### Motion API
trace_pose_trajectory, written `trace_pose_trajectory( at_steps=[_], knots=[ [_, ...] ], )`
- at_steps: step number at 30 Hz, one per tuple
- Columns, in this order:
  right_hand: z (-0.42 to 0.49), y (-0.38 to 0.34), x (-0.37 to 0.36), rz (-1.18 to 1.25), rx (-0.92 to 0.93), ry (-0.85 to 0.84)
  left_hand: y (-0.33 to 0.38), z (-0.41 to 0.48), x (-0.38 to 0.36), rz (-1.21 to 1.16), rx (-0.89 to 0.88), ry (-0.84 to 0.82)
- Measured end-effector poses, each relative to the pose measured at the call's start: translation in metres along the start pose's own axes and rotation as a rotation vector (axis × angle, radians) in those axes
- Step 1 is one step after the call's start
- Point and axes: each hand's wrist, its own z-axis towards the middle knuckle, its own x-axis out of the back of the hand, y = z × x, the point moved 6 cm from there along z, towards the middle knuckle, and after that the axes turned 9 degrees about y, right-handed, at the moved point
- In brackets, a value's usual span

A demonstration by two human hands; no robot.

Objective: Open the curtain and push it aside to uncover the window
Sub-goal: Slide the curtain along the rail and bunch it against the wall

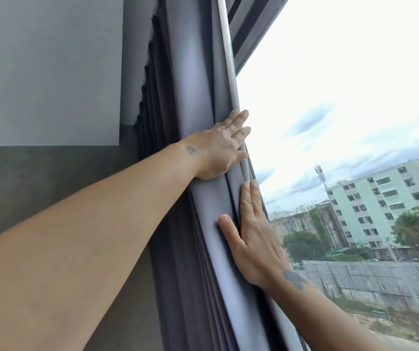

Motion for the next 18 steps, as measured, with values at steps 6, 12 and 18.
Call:
trace_pose_trajectory(
  at_steps=[6,12,18],
  knots=[
    [0.004,0.020,-0.054,-0.033,0.021,-0.023,-0.036,-0.006,-0.051,-0.003,0.009,-0.025],
    [0.008,0.041,-0.107,-0.091,0.061,-0.060,-0.070,-0.012,-0.104,-0.014,0.041,-0.055],
    [0.012,0.062,-0.150,-0.089,0.081,-0.092,-0.096,-0.014,-0.147,-0.025,0.077,-0.069]
  ],
)
